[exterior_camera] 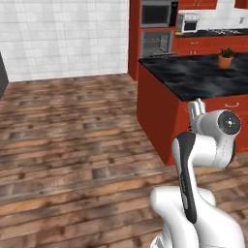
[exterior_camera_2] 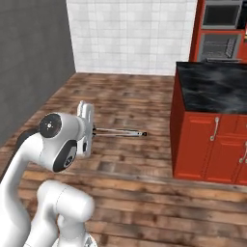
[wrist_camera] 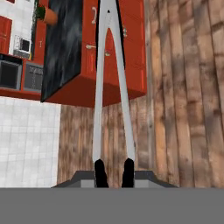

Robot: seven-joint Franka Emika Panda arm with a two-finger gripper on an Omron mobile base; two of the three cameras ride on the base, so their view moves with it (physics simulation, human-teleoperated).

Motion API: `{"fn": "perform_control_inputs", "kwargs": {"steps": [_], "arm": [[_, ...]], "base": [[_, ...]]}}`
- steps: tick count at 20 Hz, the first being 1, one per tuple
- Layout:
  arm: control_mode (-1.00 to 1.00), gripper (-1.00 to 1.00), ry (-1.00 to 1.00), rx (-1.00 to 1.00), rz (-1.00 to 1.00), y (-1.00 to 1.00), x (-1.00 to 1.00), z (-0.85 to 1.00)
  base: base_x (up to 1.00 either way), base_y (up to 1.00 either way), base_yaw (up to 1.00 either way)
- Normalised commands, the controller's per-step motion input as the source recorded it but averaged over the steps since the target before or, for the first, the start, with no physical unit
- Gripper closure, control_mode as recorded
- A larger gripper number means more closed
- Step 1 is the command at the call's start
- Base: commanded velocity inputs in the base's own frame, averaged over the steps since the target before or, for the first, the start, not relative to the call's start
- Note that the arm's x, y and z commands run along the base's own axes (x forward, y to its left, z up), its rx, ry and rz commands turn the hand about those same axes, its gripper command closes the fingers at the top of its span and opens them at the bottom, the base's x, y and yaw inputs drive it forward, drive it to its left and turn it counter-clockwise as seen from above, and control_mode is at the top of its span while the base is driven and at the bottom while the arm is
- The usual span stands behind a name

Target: Pick up the tongs from the counter and place them near the plate next to the oven.

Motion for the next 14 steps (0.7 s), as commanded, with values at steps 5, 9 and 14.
{"fn": "perform_control_inputs", "kwargs": {"steps": [5,9,14], "arm": [[1.0,1.0,0.0,0.0,0.0,0.0,0.0,0.0],[1.0,1.0,0.0,0.0,0.0,0.0,0.0,0.0],[1.0,1.0,0.0,0.0,0.0,0.0,0.0,0.0]], "base": [[1.0,0.19,0.0],[1.0,0.08,0.0],[1.0,0.04,0.0]]}}
